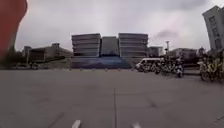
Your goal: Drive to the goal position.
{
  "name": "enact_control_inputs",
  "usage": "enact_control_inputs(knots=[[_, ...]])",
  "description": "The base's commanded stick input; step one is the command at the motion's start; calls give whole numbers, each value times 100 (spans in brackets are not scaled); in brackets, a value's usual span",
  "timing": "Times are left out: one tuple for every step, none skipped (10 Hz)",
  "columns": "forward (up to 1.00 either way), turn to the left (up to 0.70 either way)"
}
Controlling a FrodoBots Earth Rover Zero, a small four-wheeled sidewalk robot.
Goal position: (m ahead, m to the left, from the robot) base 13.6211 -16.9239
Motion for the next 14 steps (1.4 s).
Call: enact_control_inputs(knots=[[70, 0], [70, 0], [70, 0], [70, 0], [70, 0], [70, 0], [70, 0], [70, -27], [70, -24], [70, -10], [70, 0], [70, 0], [70, 0], [70, 0]])
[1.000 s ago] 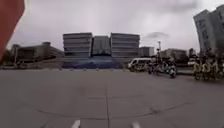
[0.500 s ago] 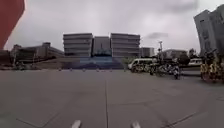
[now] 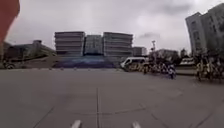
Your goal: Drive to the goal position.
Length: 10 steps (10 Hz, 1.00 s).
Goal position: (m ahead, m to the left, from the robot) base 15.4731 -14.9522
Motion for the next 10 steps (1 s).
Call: enact_control_inputs(knots=[[70, 0], [70, 0], [70, 0], [70, 0], [70, 0], [70, 0], [70, 0], [70, 0], [70, 0], [70, 0]])
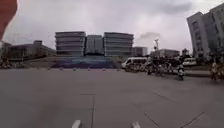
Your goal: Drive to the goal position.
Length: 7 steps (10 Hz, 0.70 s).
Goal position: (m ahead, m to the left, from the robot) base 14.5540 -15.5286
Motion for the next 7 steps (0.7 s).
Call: enact_control_inputs(knots=[[70, 0], [70, 0], [70, 0], [70, 0], [70, 0], [70, 0], [70, 0]])
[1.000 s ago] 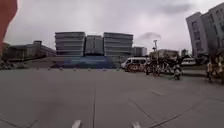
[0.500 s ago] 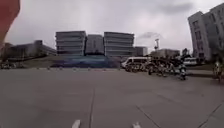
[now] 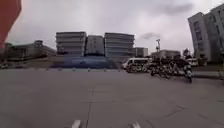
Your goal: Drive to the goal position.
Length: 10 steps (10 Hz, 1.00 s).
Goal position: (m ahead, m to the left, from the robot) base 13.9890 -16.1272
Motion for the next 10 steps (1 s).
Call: enact_control_inputs(knots=[[70, 0], [70, 0], [70, 0], [70, 0], [70, 0], [70, 0], [70, 0], [70, 0], [70, 0], [70, 0]])
